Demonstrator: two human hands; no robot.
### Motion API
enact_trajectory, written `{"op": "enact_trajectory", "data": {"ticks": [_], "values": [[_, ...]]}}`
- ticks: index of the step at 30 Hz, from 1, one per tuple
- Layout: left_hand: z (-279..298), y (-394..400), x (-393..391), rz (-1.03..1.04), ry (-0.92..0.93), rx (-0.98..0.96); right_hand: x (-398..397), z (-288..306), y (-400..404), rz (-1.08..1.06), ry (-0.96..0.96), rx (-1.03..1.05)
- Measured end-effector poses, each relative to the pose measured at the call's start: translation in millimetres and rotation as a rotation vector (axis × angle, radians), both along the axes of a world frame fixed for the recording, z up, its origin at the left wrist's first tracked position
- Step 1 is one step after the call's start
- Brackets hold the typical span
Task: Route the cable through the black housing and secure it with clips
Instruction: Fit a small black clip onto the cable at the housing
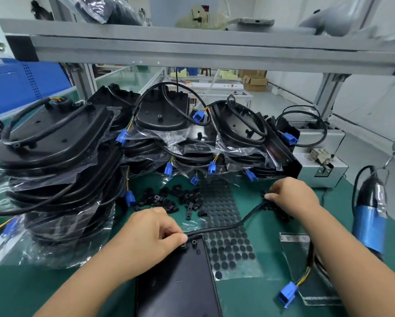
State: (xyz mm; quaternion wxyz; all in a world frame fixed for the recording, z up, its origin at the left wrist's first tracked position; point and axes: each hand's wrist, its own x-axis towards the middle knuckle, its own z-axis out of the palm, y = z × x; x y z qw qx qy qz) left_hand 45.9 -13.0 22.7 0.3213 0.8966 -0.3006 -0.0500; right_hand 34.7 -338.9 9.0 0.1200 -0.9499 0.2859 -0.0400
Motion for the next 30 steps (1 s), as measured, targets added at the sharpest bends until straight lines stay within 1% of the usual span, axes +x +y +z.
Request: {"op": "enact_trajectory", "data": {"ticks": [3,6,9,11,14,16,19,21,22,24,25,27,28,30], "values": [[2.1,-1.1,0.8,0.020,0.060,-0.061,7.6,2.8,-1.9,0.039,0.040,-0.029],[4.3,-1.5,2.2,0.015,0.126,-0.109,14.1,3.5,-1.4,0.060,0.058,-0.010],[5.3,-1.5,4.3,0.009,0.109,-0.078,15.2,3.2,0.4,0.037,0.034,-0.005],[5.3,-1.4,4.8,0.005,0.097,-0.045,14.2,0.5,2.0,0.010,0.015,-0.049],[4.9,0.2,5.0,0.006,0.134,-0.058,11.5,-6.1,4.6,-0.006,-0.011,-0.096],[5.3,1.7,4.9,0.006,0.173,-0.090,8.7,-9.0,5.9,-0.013,-0.050,-0.070],[5.6,3.1,3.9,0.017,0.200,-0.139,0.3,-8.9,8.7,-0.078,-0.232,-0.024],[6.4,3.5,1.8,0.028,0.211,-0.167,-8.9,-5.0,15.7,-0.095,-0.381,0.060],[7.4,3.3,0.2,0.034,0.212,-0.177,-14.2,-2.2,22.2,-0.080,-0.455,0.151],[8.3,1.2,-2.5,0.081,0.181,-0.222,-28.1,6.1,43.4,0.007,-0.580,0.422],[8.4,-0.8,-3.2,0.129,0.136,-0.263,-37.0,11.1,57.6,0.079,-0.622,0.541],[12.5,-7.3,-5.7,0.199,0.049,-0.383,-53.8,19.3,90.4,0.247,-0.635,0.655],[15.6,-11.3,-7.8,0.190,0.062,-0.451,-60.4,22.3,107.0,0.319,-0.634,0.673],[21.5,-18.7,-14.1,0.089,0.183,-0.530,-69.2,25.4,136.3,0.399,-0.681,0.736]]}}
